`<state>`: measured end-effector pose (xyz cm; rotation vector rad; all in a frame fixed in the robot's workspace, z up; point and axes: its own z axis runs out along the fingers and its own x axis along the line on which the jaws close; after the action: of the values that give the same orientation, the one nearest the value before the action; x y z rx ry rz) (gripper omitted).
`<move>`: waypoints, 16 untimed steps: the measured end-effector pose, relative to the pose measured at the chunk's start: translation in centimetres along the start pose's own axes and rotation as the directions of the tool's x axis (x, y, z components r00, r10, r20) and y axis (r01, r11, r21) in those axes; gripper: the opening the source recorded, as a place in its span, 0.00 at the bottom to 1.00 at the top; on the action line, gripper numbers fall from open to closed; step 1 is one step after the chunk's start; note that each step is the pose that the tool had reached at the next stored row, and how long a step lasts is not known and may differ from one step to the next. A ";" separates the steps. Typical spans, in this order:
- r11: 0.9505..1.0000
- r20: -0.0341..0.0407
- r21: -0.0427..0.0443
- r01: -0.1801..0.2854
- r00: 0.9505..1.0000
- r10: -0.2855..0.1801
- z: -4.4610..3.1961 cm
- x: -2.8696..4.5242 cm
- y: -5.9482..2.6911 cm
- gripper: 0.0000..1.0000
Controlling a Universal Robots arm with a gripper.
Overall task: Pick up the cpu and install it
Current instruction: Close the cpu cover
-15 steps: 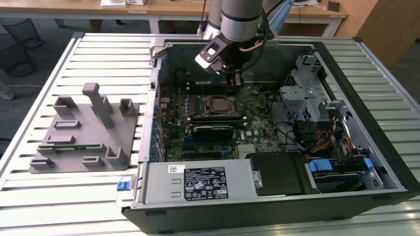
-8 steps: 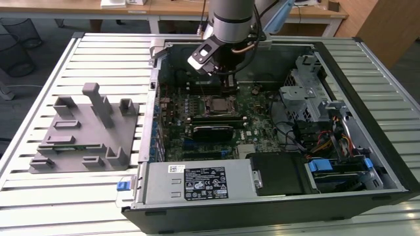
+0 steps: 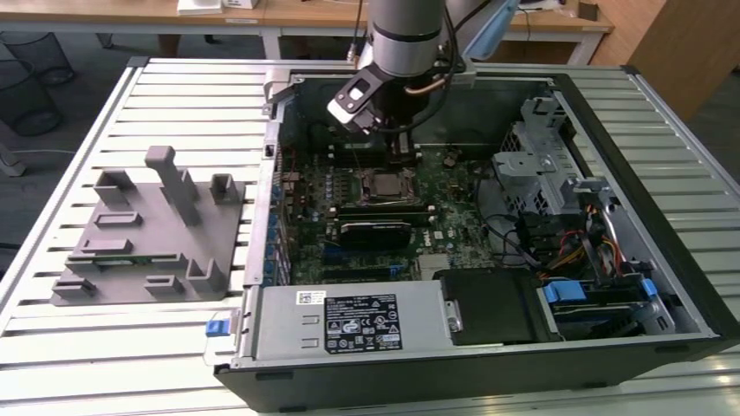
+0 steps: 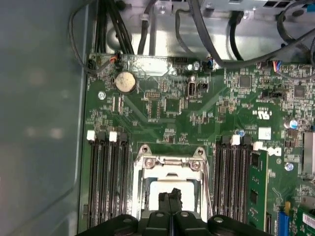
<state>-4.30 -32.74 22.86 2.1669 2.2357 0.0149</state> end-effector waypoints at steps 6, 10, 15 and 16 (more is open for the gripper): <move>1.000 0.000 0.000 0.000 1.000 0.000 0.41 0.05 -1.55 0.11; 1.000 0.000 0.000 0.000 1.000 0.000 0.77 0.07 -2.01 0.11; 1.000 0.000 0.000 0.000 1.000 0.000 1.38 0.09 -2.42 0.11; 1.000 0.000 0.000 0.000 1.000 0.000 1.52 0.09 -2.49 0.11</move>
<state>-6.75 -32.75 21.28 2.1667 2.2358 0.0149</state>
